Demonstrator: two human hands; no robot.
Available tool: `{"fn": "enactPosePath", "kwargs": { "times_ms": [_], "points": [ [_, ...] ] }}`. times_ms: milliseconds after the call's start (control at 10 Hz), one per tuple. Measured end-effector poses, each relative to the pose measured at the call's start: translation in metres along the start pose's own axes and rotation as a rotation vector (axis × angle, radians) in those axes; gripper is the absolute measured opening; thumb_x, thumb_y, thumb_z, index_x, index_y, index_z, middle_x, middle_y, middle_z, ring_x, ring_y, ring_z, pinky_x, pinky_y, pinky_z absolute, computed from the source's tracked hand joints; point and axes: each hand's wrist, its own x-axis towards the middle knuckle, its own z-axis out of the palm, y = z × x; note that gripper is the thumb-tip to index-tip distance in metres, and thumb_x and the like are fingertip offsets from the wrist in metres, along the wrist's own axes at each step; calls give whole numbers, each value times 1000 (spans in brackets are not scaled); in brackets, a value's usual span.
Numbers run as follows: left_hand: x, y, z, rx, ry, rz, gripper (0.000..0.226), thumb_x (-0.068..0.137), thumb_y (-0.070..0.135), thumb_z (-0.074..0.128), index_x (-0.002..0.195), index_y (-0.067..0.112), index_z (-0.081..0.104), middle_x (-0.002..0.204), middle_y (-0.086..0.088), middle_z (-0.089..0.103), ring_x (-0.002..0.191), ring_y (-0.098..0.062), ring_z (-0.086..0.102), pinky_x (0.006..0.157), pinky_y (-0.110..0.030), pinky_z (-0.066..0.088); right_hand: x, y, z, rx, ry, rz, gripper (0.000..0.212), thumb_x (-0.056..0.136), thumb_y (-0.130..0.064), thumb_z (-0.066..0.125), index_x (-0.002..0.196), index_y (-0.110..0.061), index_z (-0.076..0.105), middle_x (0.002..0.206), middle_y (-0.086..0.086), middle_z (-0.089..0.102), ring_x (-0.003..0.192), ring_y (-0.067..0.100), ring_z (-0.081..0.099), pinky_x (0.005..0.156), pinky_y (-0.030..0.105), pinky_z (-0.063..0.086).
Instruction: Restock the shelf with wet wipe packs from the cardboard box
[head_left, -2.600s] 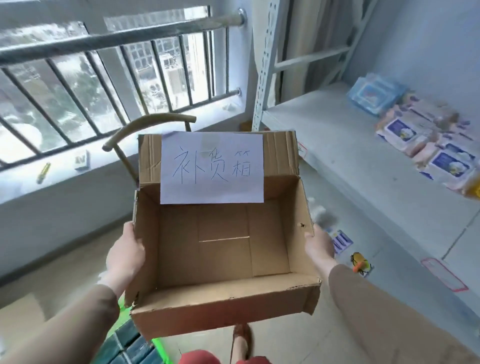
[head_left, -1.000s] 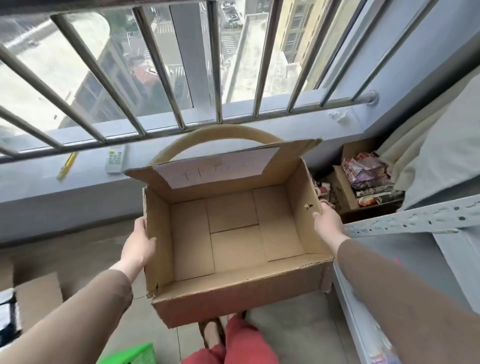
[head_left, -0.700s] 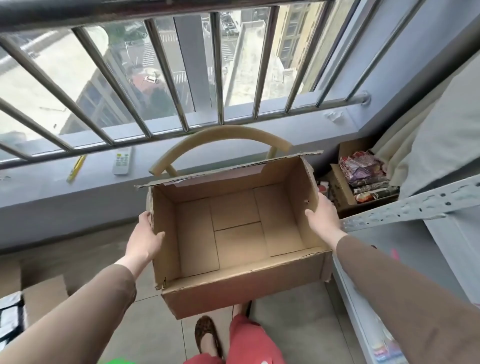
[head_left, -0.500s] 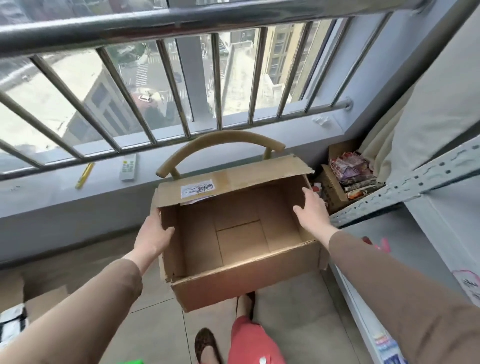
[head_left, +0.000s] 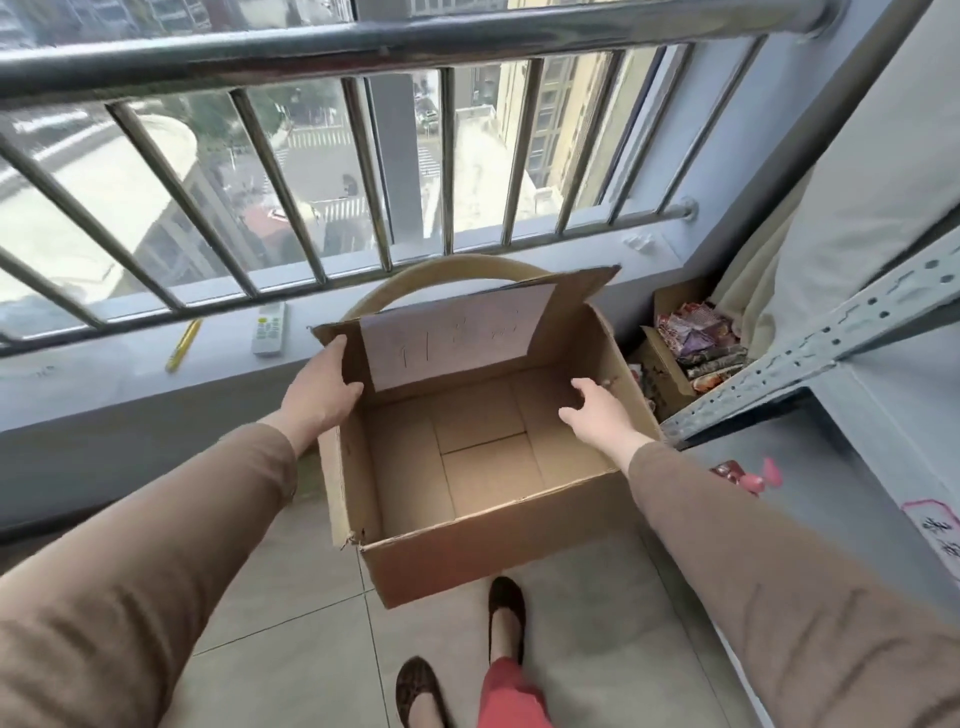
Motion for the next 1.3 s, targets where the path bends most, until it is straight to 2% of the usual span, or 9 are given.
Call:
{"fn": "enactPosePath", "kwargs": {
  "times_ms": [100, 200, 300, 400, 500, 600, 700, 1100, 1300],
  "points": [
    [20, -5, 6, 31, 13, 23, 84, 88, 20, 64, 156, 21, 15, 161, -7, 26, 141, -28, 39, 114, -45, 35, 7, 26, 33, -141, -55, 39, 63, 93, -34, 62, 150, -20, 38, 151, 9, 46, 138, 33, 42, 111, 42, 36],
    [33, -10, 12, 131, 19, 54, 89, 89, 18, 64, 157, 23, 9, 165, -8, 11, 148, -29, 23, 119, -46, 27, 6, 53, 49, -437, 70, 53, 76, 91, -39, 65, 155, -23, 27, 165, 6, 18, 153, 32, 10, 121, 54, 13],
    [40, -13, 18, 240, 61, 41, 91, 89, 18, 64, 158, 26, 5, 166, -4, -5, 152, -29, 2, 120, -47, 21, 16, 81, 40, -501, 196, 103, 87, 90, -31, 67, 158, -26, 14, 168, 6, -2, 153, 36, -2, 120, 58, 8],
    [50, -21, 24, 192, 117, 2, 96, 87, 16, 65, 157, 35, 2, 162, 0, -24, 152, -32, -1, 119, -47, 25, 33, 105, 24, -436, 179, 132, 81, 92, -17, 63, 157, -30, 16, 167, 7, -4, 150, 40, 13, 116, 56, 25],
    [55, -18, 28, 10, 90, -43, 103, 89, 10, 63, 151, 50, -8, 162, -1, -25, 146, -35, 28, 106, -41, 44, 44, 122, 19, -350, 133, 84, 83, 91, 4, 50, 157, -34, 16, 166, 8, 6, 139, 39, 37, 104, 51, 46],
    [57, -13, 35, -60, 60, -71, 101, 92, 11, 60, 148, 55, -12, 156, -17, 20, 131, -39, 44, 103, -44, 45, 45, 139, 17, -366, 167, -8, 89, 87, 15, 43, 157, -34, 18, 151, 11, 33, 110, 33, 59, 86, 44, 55],
    [57, -11, 42, -72, 44, -103, 97, 93, 13, 60, 151, 52, -7, 147, -16, 26, 127, -40, 43, 109, -48, 39, 34, 151, 11, -343, 144, -5, 89, 87, 16, 42, 156, -36, 20, 143, 8, 39, 91, 29, 61, 80, 42, 54],
    [39, -3, 40, -40, -34, -181, 97, 92, 16, 62, 152, 50, -7, 162, -17, 13, 145, -34, 28, 112, -45, 35, 38, 131, -5, -345, 108, -69, 76, 93, -4, 55, 156, -32, 24, 166, -1, 7, 139, 35, 37, 107, 48, 43],
    [19, 5, 27, -12, -51, -87, 92, 91, 19, 65, 157, 37, 3, 163, -11, 14, 145, -32, 28, 118, -45, 28, 16, 99, -14, -332, 147, -184, 68, 93, -11, 57, 153, -28, 30, 166, -2, 11, 144, 32, 28, 112, 52, 37]
  ]
}}
